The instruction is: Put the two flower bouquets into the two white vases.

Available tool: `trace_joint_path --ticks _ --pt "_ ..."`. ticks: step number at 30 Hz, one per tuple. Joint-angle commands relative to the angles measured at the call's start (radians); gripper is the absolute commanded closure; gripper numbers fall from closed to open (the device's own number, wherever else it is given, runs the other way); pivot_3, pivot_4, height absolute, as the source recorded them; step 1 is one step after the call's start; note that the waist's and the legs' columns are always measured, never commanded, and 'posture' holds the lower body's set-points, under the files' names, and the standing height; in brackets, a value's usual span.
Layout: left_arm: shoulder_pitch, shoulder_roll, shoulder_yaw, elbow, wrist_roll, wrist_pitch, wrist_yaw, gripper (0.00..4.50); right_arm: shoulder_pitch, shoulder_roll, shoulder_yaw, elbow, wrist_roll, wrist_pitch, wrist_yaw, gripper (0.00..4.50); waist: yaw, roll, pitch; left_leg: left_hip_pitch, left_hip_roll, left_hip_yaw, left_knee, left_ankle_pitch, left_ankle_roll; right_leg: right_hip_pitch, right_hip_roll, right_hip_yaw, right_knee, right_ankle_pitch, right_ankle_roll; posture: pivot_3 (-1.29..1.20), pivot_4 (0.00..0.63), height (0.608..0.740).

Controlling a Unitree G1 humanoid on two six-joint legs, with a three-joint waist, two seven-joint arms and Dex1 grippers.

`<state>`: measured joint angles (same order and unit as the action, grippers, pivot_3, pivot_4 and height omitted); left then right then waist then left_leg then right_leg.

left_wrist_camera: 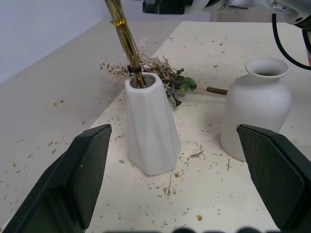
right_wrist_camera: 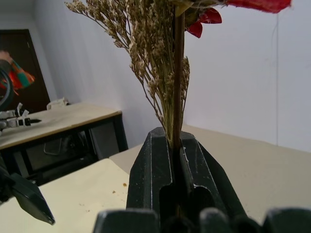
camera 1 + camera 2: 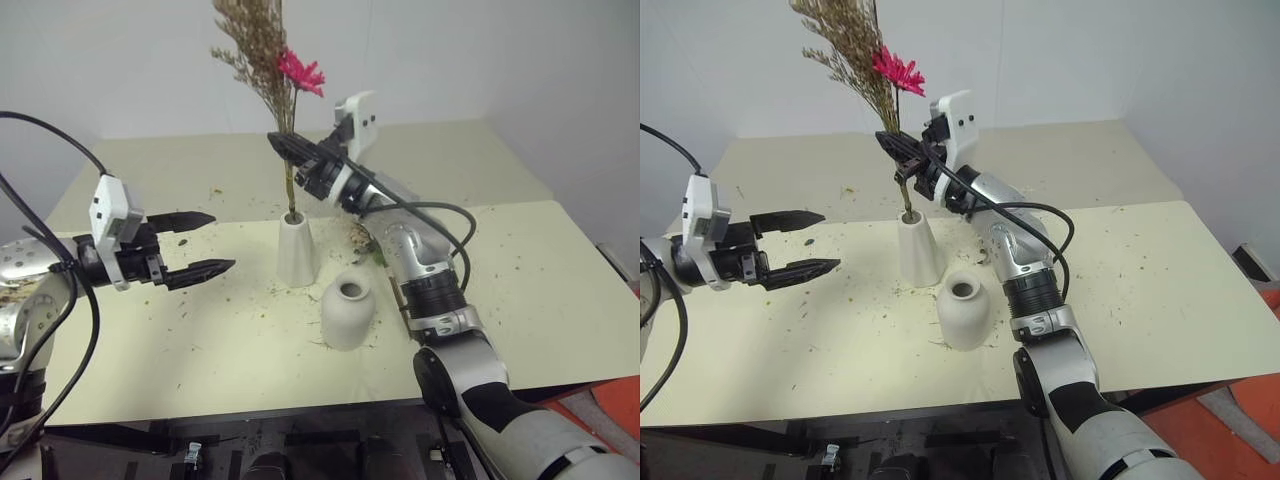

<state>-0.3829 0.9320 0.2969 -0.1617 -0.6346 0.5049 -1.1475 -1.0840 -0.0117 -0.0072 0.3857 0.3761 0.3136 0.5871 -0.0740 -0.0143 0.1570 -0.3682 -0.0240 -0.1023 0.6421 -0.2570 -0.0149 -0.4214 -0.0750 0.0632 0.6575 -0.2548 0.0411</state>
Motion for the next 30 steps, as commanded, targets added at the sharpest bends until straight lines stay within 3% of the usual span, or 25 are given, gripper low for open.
trace_joint_path --ticks 1,21,30 --pt "0.001 0.015 0.043 -0.028 -0.022 -0.002 0.008 0.0 -0.008 0.006 0.005 -0.02 -0.007 -0.042 0.013 4.47 0.0 0.0 0.0 0.0 0.0 0.0 0.0 0.0 0.0 0.0 0.0 0.0 0.0 0.0 0.0 0.0 0.15 0.74" --pt "-0.001 0.023 0.039 -0.025 -0.032 0.002 0.011 0.0 0.116 0.018 0.061 -0.055 -0.07 -0.071 0.029 4.47 0.0 0.0 0.0 0.0 0.0 0.0 0.0 0.0 0.0 0.0 0.0 0.0 0.0 0.0 0.0 0.0 0.15 0.74" --pt "-0.009 0.022 0.031 -0.023 -0.034 0.0 0.013 0.0 0.15 -0.002 0.06 -0.099 -0.075 -0.076 0.037 1.61 0.0 0.0 0.0 0.0 0.0 0.0 0.0 0.0 0.0 0.0 0.0 0.0 0.0 0.0 0.0 0.0 0.15 0.74"
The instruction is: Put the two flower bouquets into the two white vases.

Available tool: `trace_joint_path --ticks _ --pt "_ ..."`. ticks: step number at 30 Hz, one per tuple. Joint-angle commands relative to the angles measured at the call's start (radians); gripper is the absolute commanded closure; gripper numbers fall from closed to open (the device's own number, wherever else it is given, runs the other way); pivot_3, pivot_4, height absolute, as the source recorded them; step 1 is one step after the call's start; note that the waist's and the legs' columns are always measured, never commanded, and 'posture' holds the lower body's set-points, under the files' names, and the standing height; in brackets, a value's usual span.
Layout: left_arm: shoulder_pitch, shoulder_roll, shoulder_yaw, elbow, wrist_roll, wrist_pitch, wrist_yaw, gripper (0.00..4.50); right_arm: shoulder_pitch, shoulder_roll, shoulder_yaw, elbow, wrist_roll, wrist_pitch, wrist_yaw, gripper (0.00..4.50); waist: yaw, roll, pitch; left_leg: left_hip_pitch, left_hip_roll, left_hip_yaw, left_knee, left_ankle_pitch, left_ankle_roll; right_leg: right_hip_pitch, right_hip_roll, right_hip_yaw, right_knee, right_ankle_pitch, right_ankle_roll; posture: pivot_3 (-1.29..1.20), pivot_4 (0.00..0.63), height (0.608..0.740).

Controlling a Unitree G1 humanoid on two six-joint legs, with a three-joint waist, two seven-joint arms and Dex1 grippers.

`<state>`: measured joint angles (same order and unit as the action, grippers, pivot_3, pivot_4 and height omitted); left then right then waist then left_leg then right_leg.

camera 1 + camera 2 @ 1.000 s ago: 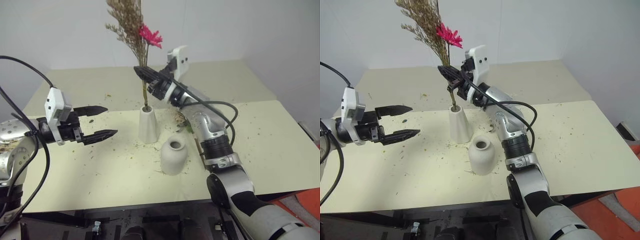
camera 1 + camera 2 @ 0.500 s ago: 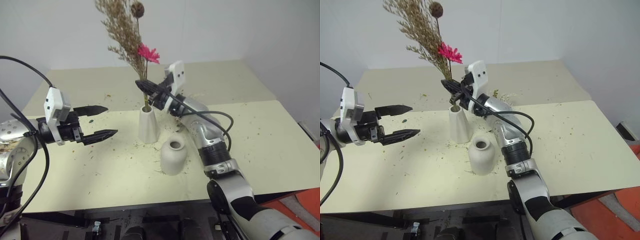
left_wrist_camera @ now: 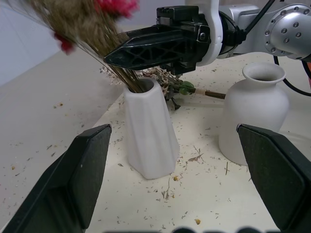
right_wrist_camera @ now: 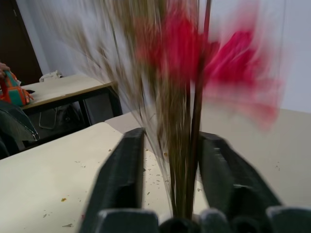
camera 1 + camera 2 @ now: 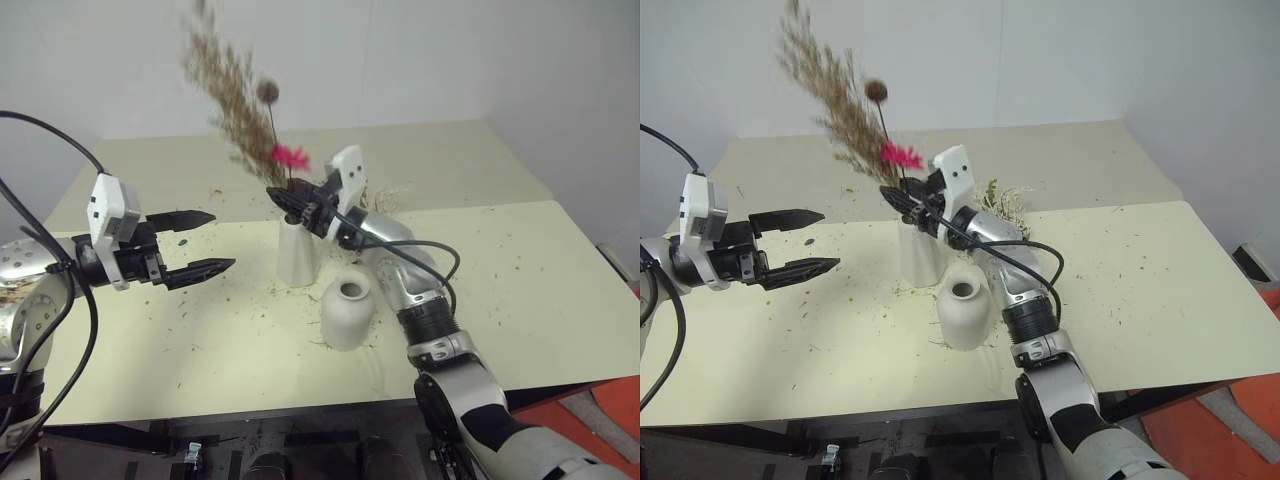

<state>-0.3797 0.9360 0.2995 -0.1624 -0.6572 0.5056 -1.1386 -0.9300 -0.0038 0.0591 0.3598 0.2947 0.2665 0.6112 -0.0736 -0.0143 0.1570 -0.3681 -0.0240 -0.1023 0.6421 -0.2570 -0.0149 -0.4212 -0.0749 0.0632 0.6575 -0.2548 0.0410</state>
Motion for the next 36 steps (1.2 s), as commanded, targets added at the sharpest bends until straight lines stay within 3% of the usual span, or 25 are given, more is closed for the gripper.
trace_joint_path --ticks 1,5,19,25,33,36 --pt "-0.014 0.018 0.026 -0.021 -0.011 -0.001 0.004 0.0 0.003 -0.016 -0.007 -0.086 0.01 -0.024 0.016 1.31 0.0 0.0 0.0 0.0 0.0 0.0 0.0 0.0 0.0 0.0 0.0 0.0 0.0 0.0 0.0 0.0 0.15 0.74" --pt "-0.015 0.019 0.023 -0.019 -0.012 -0.001 0.002 0.0 0.056 -0.052 0.003 -0.178 0.019 0.011 0.034 0.02 0.002 0.0 0.0 0.0 0.0 0.0 0.0 0.0 0.0 0.0 0.0 0.0 0.0 0.0 0.0 0.0 0.15 0.74" --pt "-0.052 -0.006 -0.035 0.002 -0.018 -0.007 -0.022 0.0 0.205 -0.301 -0.035 -0.524 0.121 0.269 0.092 0.02 0.004 0.0 0.0 0.0 0.0 0.002 0.0 0.0 0.0 0.001 0.0 0.0 -0.001 0.0 0.0 0.0 0.15 0.74" --pt "-0.073 -0.016 -0.058 0.018 -0.014 -0.014 -0.043 0.0 0.257 -0.456 -0.066 -0.643 0.17 0.466 0.081 0.02 0.007 0.0 0.0 0.0 0.0 0.005 0.0 0.0 0.0 0.002 0.0 0.0 -0.001 0.0 0.0 0.0 0.15 0.74" --pt "-0.102 -0.015 -0.09 0.036 -0.013 -0.026 -0.111 0.0 0.265 -0.686 -0.086 -0.709 0.221 0.664 0.132 0.02 0.007 -0.001 0.0 0.0 0.0 0.008 0.001 0.0 0.0 0.003 0.001 -0.001 -0.009 0.0 0.0 0.0 0.15 0.74" --pt "-0.126 -0.012 -0.105 0.056 -0.016 -0.03 -0.159 0.0 0.208 -0.752 -0.057 -0.66 0.212 0.867 0.09 0.02 0.007 -0.001 0.0 0.0 0.0 0.008 0.001 0.0 0.001 0.004 0.001 -0.001 -0.009 0.0 0.0 0.0 0.15 0.74"
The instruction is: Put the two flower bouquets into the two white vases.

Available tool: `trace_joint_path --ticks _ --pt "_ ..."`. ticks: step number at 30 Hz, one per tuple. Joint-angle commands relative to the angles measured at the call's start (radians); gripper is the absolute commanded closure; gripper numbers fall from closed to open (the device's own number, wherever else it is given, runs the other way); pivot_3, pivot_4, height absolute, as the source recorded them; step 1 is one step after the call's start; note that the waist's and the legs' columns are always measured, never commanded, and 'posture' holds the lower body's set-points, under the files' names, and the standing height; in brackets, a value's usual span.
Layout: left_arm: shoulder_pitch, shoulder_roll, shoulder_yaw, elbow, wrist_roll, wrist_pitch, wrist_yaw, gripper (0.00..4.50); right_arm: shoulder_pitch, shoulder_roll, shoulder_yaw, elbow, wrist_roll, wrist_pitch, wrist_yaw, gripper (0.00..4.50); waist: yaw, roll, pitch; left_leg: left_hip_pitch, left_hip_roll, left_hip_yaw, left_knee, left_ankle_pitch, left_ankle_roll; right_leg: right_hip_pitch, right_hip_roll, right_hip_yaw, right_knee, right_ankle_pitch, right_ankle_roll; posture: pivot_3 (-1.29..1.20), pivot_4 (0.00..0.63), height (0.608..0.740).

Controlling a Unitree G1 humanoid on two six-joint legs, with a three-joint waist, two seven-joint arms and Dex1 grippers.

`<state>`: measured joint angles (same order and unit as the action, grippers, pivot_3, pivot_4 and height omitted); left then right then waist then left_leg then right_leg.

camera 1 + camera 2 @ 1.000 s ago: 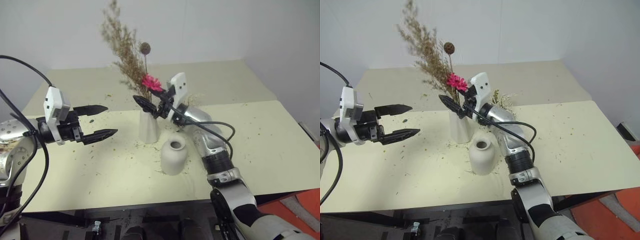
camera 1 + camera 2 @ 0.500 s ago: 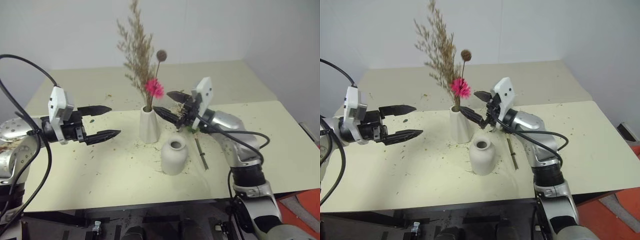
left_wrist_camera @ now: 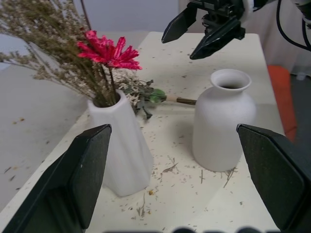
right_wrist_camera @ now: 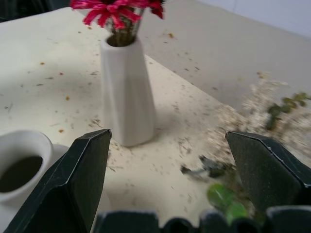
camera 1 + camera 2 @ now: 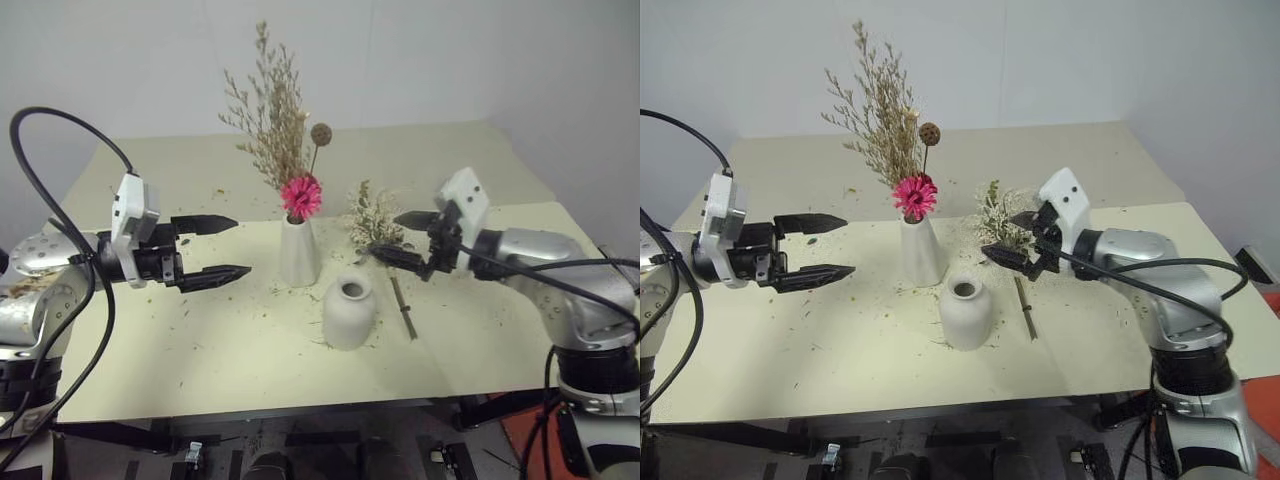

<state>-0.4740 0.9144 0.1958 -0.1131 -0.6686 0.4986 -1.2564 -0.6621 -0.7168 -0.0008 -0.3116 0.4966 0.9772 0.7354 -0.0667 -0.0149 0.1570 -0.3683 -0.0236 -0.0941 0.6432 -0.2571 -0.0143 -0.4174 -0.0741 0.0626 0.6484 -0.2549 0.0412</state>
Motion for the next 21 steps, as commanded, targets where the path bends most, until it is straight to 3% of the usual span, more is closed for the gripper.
trace_joint_path --ticks 1,5,9,14,21 --pt "-0.038 0.011 -0.005 0.012 -0.004 -0.023 -0.053 0.0 -0.085 -0.044 0.018 0.029 0.004 0.24 -0.062 0.02 -0.001 0.0 0.0 0.0 0.0 0.0 0.0 0.0 0.0 0.0 0.0 0.0 0.0 0.0 0.0 0.0 0.15 0.74" --pt "-0.067 0.023 -0.024 0.044 0.009 -0.03 -0.107 0.0 -0.196 -0.016 0.07 0.085 0.004 0.518 -0.129 0.02 -0.002 0.0 0.0 0.0 0.0 0.0 0.0 0.0 0.0 -0.001 0.0 0.0 0.0 0.0 0.0 0.0 0.15 0.74" --pt "-0.103 0.022 -0.035 0.074 0.022 -0.037 -0.13 0.0 -0.273 0.044 0.094 0.165 0.001 0.633 -0.164 0.02 -0.001 0.0 0.0 -0.001 0.0 0.0 0.0 0.0 0.0 -0.001 0.0 0.0 0.0 0.0 0.0 0.0 0.15 0.74" --pt "-0.116 0.015 -0.039 0.081 0.031 -0.037 -0.142 0.0 -0.298 0.081 0.184 0.265 -0.038 0.604 -0.192 0.02 0.001 0.0 0.0 -0.001 0.0 0.0 0.0 0.0 0.0 -0.001 0.0 0.0 0.0 0.0 0.0 0.0 0.15 0.74" --pt "-0.111 0.009 -0.031 0.072 0.031 -0.036 -0.149 0.0 -0.325 0.158 0.315 0.479 -0.146 0.406 -0.202 0.02 -0.005 0.0 0.0 -0.001 0.0 0.0 0.0 0.0 0.0 -0.002 0.0 0.0 0.001 0.0 0.0 0.0 0.15 0.74"
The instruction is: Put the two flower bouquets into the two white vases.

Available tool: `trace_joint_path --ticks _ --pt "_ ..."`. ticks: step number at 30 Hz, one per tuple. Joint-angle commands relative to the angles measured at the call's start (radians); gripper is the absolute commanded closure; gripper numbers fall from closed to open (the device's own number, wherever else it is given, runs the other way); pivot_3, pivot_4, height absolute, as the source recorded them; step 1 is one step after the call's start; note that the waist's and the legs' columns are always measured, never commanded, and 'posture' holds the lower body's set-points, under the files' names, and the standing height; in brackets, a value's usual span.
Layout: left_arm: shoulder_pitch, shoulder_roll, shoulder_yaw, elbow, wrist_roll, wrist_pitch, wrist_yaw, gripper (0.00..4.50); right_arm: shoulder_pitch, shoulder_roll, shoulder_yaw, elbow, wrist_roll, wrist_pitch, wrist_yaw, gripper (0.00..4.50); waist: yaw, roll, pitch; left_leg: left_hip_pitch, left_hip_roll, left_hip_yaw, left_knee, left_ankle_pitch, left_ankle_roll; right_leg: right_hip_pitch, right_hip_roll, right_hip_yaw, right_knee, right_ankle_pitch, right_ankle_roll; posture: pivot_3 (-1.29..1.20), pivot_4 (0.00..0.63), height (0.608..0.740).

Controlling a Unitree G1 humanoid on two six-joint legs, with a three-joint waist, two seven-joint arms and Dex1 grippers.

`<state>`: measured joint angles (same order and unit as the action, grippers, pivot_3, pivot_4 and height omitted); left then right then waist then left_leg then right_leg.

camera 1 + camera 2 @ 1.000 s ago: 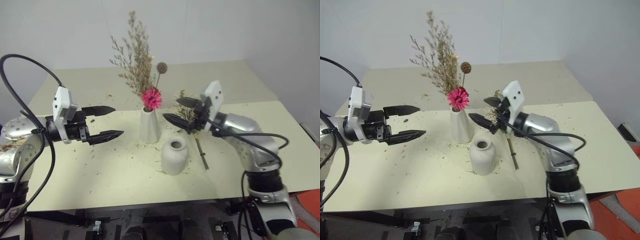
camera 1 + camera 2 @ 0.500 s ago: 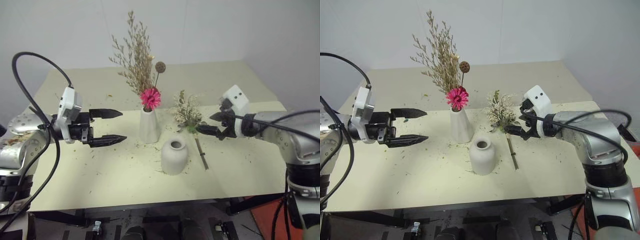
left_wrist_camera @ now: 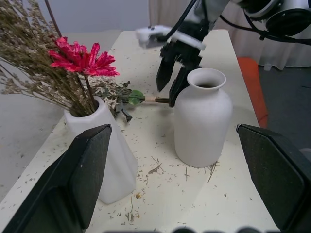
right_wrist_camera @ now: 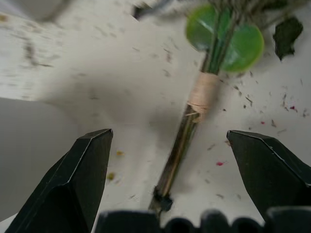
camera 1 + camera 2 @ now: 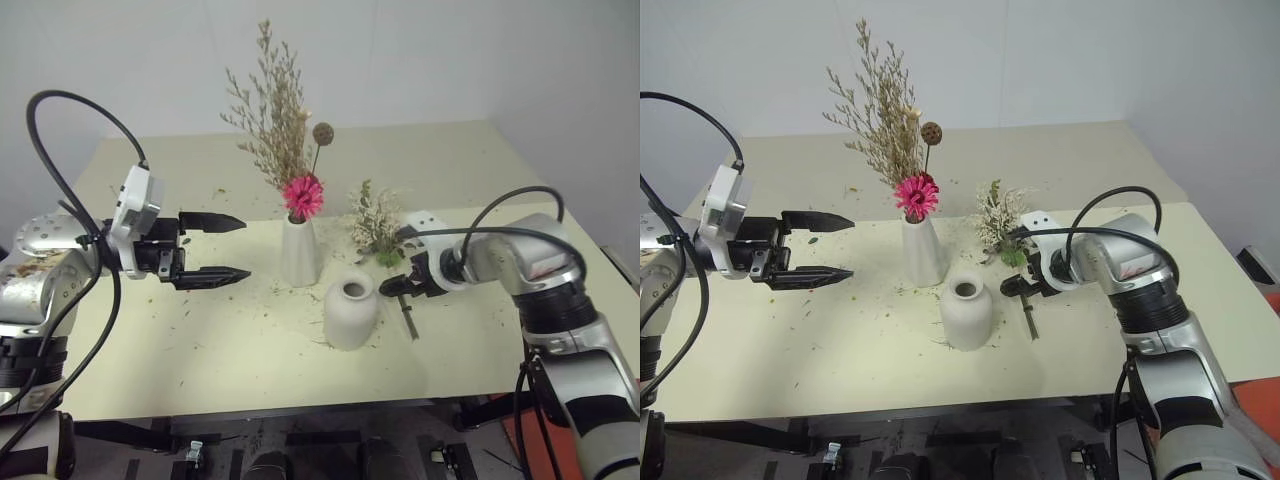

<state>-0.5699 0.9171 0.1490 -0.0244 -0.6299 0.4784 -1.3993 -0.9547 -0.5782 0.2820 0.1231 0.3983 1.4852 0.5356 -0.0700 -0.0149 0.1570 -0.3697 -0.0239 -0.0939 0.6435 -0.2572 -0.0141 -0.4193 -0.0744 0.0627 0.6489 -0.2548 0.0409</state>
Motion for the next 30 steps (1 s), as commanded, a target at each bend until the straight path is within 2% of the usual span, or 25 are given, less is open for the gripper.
trace_joint_path --ticks 1,4,7,15,18,24,27,30 --pt "-0.014 0.006 0.017 -0.02 -0.009 -0.015 -0.005 0.0 -0.035 0.033 0.045 0.07 -0.067 -0.141 -0.003 0.02 -0.003 0.0 0.0 0.0 0.0 0.0 0.0 0.0 0.0 0.0 0.0 0.0 0.0 0.0 0.0 0.0 0.15 0.74" --pt "-0.003 0.009 0.024 -0.031 -0.015 -0.009 -0.005 0.0 -0.057 0.074 0.059 0.169 -0.113 -0.245 0.003 0.02 -0.004 0.0 0.0 0.0 0.0 0.0 0.0 0.0 0.0 -0.001 0.0 0.0 0.0 0.0 0.0 0.0 0.15 0.74" --pt "0.009 0.02 0.034 -0.04 -0.023 0.0 -0.012 0.0 -0.08 0.095 0.057 0.257 -0.151 -0.31 0.018 0.67 -0.002 0.0 0.0 0.0 0.0 0.0 0.0 0.0 0.0 0.0 0.0 0.0 0.0 0.0 0.0 0.0 0.15 0.74" --pt "0.033 0.055 0.049 -0.048 -0.034 0.009 -0.048 0.0 -0.064 0.095 0.036 0.308 -0.202 -0.343 0.047 3.27 0.0 0.0 0.0 0.0 0.0 0.0 0.0 0.0 0.0 0.0 0.0 0.0 0.0 0.0 0.0 0.0 0.15 0.74" --pt "0.026 0.067 0.043 -0.038 -0.03 0.006 -0.062 0.0 -0.06 0.087 -0.023 0.302 -0.199 -0.328 0.021 4.27 -0.001 0.0 0.0 0.0 0.0 0.0 0.0 0.0 0.0 0.0 0.0 0.0 0.0 0.0 0.0 0.0 0.15 0.74" --pt "0.024 0.065 0.038 -0.041 -0.034 0.011 -0.061 0.0 -0.061 0.073 -0.203 0.252 -0.169 -0.295 -0.043 4.27 0.0 0.0 0.0 0.0 0.0 0.0 0.0 0.0 0.0 0.0 0.0 0.0 0.001 0.0 0.0 0.0 0.15 0.74" --pt "0.026 0.068 0.035 -0.04 -0.039 0.016 -0.072 0.0 -0.052 0.078 -0.379 0.181 -0.128 -0.302 -0.102 4.27 0.001 0.0 0.0 -0.001 0.0 0.0 0.0 0.0 0.0 0.0 0.0 0.0 0.001 0.0 0.0 0.0 0.15 0.74" --pt "0.019 0.059 0.031 -0.036 -0.045 0.018 -0.078 0.0 0.039 0.113 -0.517 0.013 -0.089 -0.467 -0.138 4.27 0.002 0.0 0.0 -0.001 0.0 0.0 -0.001 0.0 0.0 0.0 0.0 0.0 0.001 0.0 0.0 0.0 0.15 0.74"
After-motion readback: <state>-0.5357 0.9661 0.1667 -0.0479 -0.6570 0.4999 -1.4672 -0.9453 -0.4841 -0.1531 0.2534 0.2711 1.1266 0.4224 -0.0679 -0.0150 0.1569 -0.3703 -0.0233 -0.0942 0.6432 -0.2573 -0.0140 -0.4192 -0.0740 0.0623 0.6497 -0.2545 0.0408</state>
